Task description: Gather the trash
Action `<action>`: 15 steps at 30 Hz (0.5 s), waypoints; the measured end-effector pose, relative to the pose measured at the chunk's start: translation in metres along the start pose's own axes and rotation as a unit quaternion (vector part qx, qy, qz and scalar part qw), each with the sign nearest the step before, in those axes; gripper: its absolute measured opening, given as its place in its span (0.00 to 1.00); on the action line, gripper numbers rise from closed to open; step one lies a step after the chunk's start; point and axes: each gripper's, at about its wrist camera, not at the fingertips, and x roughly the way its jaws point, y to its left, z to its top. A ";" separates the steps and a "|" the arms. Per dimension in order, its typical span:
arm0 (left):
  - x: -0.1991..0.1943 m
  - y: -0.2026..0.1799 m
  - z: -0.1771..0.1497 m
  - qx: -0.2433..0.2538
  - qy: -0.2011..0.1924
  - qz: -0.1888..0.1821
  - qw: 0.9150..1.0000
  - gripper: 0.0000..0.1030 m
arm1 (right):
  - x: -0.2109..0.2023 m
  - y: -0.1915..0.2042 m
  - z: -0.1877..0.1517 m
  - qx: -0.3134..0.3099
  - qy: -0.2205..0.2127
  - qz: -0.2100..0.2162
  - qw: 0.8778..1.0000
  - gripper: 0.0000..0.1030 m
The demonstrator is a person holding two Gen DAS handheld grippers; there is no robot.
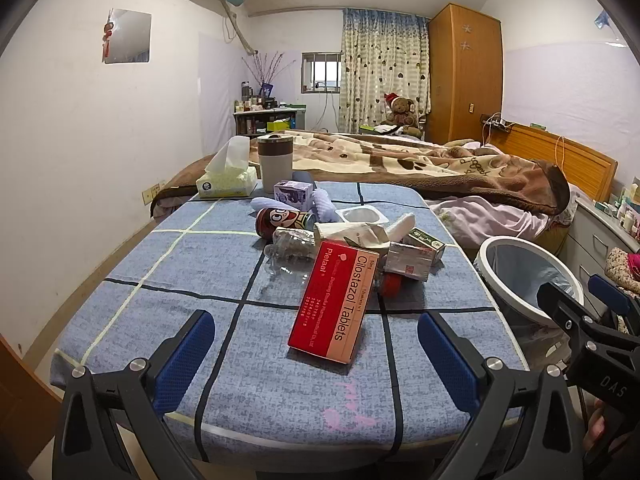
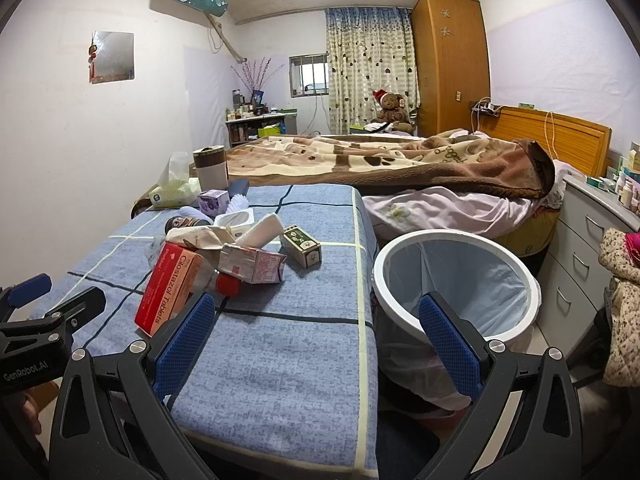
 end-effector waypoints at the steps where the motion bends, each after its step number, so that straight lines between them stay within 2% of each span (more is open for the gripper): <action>1: 0.000 0.000 0.000 -0.001 -0.001 0.000 1.000 1.00 | 0.000 0.000 0.000 -0.001 0.000 0.000 1.000 1.00; 15: -0.001 0.003 -0.001 -0.003 0.003 0.000 1.000 1.00 | 0.002 0.001 0.001 -0.004 0.000 -0.002 1.000 1.00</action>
